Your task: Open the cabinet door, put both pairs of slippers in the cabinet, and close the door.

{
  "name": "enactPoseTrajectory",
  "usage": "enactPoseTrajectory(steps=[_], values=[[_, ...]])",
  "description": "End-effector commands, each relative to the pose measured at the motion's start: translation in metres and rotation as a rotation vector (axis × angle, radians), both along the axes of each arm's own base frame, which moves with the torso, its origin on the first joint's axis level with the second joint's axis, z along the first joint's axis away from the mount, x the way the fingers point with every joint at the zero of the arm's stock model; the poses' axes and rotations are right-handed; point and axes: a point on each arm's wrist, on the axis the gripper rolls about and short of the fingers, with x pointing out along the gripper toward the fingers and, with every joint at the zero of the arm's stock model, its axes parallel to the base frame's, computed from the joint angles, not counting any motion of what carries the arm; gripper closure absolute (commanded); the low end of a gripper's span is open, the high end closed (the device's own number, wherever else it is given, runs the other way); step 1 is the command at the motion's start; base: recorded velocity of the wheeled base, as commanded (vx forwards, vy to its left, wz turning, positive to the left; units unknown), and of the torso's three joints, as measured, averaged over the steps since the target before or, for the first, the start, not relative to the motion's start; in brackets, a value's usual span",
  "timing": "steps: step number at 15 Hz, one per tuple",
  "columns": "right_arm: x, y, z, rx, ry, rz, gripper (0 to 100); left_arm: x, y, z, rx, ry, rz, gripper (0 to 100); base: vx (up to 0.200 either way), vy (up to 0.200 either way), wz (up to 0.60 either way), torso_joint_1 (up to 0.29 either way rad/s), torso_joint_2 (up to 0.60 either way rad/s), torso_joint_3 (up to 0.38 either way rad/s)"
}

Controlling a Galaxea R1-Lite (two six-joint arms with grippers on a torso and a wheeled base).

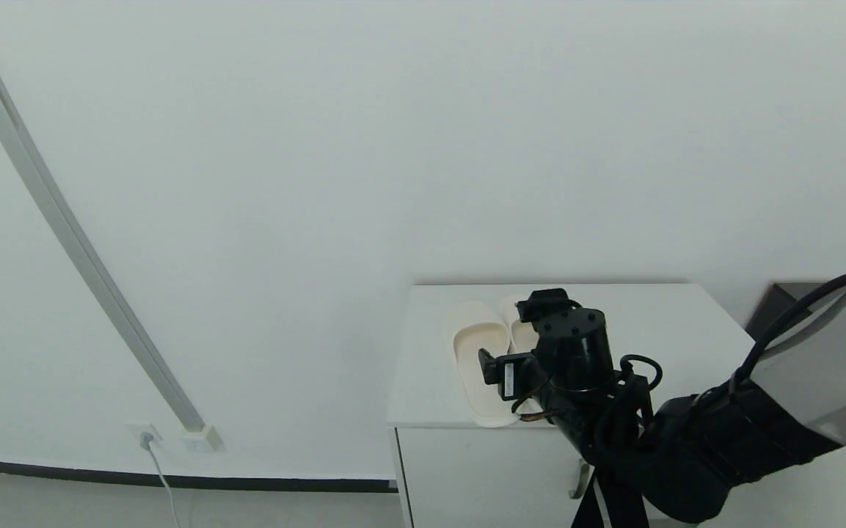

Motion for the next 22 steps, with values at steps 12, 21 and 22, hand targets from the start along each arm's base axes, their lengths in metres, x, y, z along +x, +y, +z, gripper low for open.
enactPoseTrajectory(steps=[12,21,22], values=[[0.086,0.020,-0.035,0.001,-0.042,-0.068,0,0.000,0.000,0.000,-0.002,0.002,0.000,100,0.000,0.000,0.00,0.000,0.00,0.000],[0.088,0.020,-0.034,0.002,-0.044,-0.070,100,0.000,0.000,0.000,-0.004,0.002,0.000,100,0.000,0.000,0.00,0.000,0.00,0.000],[0.087,0.020,-0.034,0.001,-0.044,-0.070,100,0.000,0.000,0.000,-0.004,0.002,0.000,100,0.000,0.000,0.00,0.000,0.00,0.000]])
